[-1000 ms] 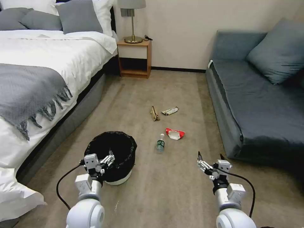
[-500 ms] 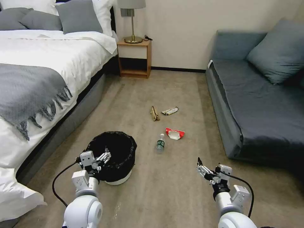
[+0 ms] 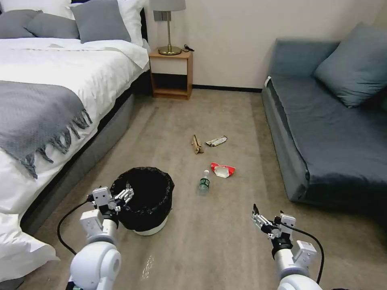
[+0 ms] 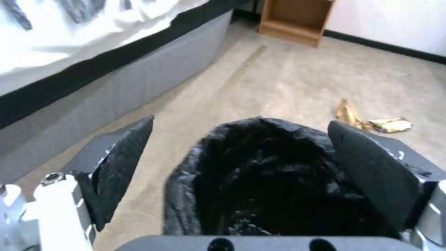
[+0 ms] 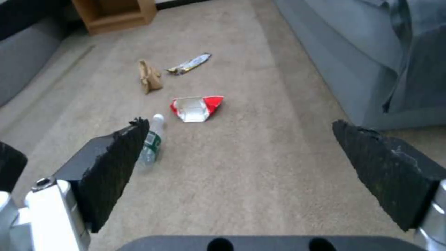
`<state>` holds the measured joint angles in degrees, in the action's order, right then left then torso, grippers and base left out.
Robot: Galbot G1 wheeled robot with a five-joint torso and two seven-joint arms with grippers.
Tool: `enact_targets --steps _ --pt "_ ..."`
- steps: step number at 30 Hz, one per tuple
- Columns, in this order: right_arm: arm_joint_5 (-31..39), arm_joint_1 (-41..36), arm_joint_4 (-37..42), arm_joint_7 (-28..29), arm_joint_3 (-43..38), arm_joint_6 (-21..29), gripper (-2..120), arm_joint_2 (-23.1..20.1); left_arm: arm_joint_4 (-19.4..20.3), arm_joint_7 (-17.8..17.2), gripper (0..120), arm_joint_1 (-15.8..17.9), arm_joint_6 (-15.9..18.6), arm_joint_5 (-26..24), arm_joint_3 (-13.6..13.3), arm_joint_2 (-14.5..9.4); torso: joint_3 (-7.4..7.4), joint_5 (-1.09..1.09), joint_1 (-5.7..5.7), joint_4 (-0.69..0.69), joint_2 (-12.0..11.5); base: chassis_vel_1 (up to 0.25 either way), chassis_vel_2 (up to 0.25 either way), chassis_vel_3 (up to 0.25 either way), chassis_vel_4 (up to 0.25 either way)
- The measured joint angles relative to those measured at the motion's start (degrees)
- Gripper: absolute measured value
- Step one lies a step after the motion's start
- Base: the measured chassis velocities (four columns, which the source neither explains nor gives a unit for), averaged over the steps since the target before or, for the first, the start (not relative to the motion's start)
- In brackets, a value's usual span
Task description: Pick up the trash bin, then pick up the garbage on the floor and place it into the trash bin.
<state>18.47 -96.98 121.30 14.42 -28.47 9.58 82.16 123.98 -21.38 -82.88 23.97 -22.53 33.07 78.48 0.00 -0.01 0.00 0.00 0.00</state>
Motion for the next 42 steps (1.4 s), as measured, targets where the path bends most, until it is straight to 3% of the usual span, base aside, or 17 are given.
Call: enact_targets --steps 2,4,12,17,21,24,29,34,42 --pt "-0.12 -0.04 -0.03 -0.01 -0.01 -0.07 100 0.03 0.06 -0.4 96 0.27 0.68 -0.77 0.29 -0.38 0.0 0.0 0.0 0.0 0.0 0.0 0.0 0.0 0.0" --pt "-0.66 -0.19 -0.18 -0.04 -0.1 -0.41 100 0.12 0.41 -2.44 95 1.56 4.54 -5.8 2.15 -2.49 0.0 0.0 0.0 0.0 0.0 0.0 0.0 0.0 0.0" --pt "-1.53 0.04 -0.77 -0.21 -0.1 -0.71 100 0.29 -1.48 -4.04 95 4.23 7.81 -11.0 6.24 -6.6 0.0 -0.01 0.0 0.0 0.0 0.0 0.0 0.0 0.0" --pt "-1.65 0.69 -1.17 -0.3 -0.02 -0.69 100 0.34 -2.19 -4.49 95 5.63 9.42 -13.34 7.14 -8.28 0.0 0.0 0.0 0.0 0.0 0.0 0.0 0.0 0.0" --pt "-1.69 1.39 -1.58 -0.35 0.11 -0.53 100 0.42 -3.37 -5.98 95 7.44 12.04 -17.96 7.29 -9.69 0.0 0.0 0.0 0.01 0.0 0.0 0.0 0.0 0.0" --pt "-1.77 1.72 -1.88 -0.43 0.07 -0.45 100 0.54 -5.02 -7.86 95 10.0 14.53 -21.96 6.37 -10.92 0.0 0.0 0.0 0.01 0.0 0.0 0.0 0.0 0.0" --pt "-1.93 1.77 -2.28 -0.49 -0.23 -0.45 100 0.7 -7.34 -8.72 95 12.4 15.66 -23.06 4.46 -11.64 0.0 0.01 0.0 0.0 0.0 0.0 0.0 0.0 0.0" --pt "-2.03 1.45 -2.56 -0.57 -1.01 -0.58 100 1.06 -10.88 -9.12 95 14.29 16.13 -22.78 1.55 -11.44 0.0 0.01 0.0 0.0 0.0 0.0 0.0 0.0 0.0" --pt "1.87 0.83 -1.93 -0.98 -1.4 -0.21 100 1.37 -14.98 -8.47 93 15.13 15.41 -20.19 -0.3 -10.39 0.0 0.01 0.0 0.0 0.0 0.0 0.0 0.0 0.0"
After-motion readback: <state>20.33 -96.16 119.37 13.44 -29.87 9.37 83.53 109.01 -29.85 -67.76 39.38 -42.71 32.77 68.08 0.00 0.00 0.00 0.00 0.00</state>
